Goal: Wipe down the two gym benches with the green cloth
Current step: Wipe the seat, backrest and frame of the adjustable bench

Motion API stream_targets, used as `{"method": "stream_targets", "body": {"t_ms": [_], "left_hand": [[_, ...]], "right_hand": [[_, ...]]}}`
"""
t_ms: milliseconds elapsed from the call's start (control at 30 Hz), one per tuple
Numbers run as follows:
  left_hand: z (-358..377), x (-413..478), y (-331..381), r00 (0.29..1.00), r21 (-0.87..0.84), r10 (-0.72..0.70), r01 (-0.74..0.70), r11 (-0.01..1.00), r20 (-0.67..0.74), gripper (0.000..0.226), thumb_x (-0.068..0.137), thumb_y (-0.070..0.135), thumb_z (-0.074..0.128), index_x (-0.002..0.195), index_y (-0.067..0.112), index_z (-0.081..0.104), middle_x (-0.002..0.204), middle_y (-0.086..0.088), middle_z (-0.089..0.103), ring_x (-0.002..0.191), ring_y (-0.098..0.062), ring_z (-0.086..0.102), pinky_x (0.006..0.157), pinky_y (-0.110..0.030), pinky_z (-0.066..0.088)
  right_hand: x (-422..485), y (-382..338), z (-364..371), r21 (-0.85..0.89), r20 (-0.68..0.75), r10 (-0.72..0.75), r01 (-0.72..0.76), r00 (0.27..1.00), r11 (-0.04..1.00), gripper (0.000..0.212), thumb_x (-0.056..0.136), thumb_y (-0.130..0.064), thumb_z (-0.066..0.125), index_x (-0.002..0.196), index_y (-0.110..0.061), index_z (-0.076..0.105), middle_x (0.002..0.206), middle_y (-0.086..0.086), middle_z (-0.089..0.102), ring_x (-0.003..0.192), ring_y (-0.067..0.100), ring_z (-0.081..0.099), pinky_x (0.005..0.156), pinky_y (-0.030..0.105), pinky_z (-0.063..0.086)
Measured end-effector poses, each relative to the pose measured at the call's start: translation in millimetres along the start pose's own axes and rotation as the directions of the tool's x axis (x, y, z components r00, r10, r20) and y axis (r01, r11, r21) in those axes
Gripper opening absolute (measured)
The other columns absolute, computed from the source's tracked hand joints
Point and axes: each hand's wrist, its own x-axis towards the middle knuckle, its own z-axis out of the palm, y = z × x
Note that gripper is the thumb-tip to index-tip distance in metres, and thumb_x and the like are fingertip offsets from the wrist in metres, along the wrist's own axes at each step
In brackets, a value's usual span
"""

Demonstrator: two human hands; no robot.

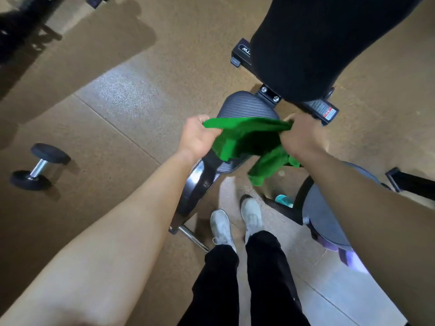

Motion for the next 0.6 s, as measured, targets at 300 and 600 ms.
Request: {"method": "stream_targets", "body": {"t_ms": [300, 600], "left_hand": [[-2, 70, 42, 0.929, 0.485, 0.320, -0.196, 0.852, -0.188, 0.027, 0.077, 0.022, 0.066, 0.059, 0.018, 0.046, 0.059, 0.002, 0.053, 0.063, -0.023, 0.050, 0.055, -0.032, 0.031], [51, 71, -137, 0.920, 0.893, 0.172, -0.385, 0.233, 0.351, 0.043, 0.078, 0.065, 0.055, 0.089, 0.027, 0.072, 0.115, 0.002, 0.059, 0.109, -0.024, 0.053, 0.082, -0.038, 0.050]], "right_hand": [[73, -17, -5, 0.048, -0.216, -0.172, 0.187, 0.961, 0.981, 0.040, 0.078, -0.011, 0.068, 0.113, -0.028, 0.061, 0.119, 0.007, 0.056, 0.106, 0.031, 0.058, 0.075, 0.032, 0.041], [65, 53, 159, -0.019, 0.369, -0.084, 0.097, 0.926, 0.995, 0.046, 0.086, -0.036, 0.058, 0.132, -0.029, 0.057, 0.133, 0.005, 0.054, 0.123, 0.031, 0.050, 0.101, 0.044, 0.044]]}}
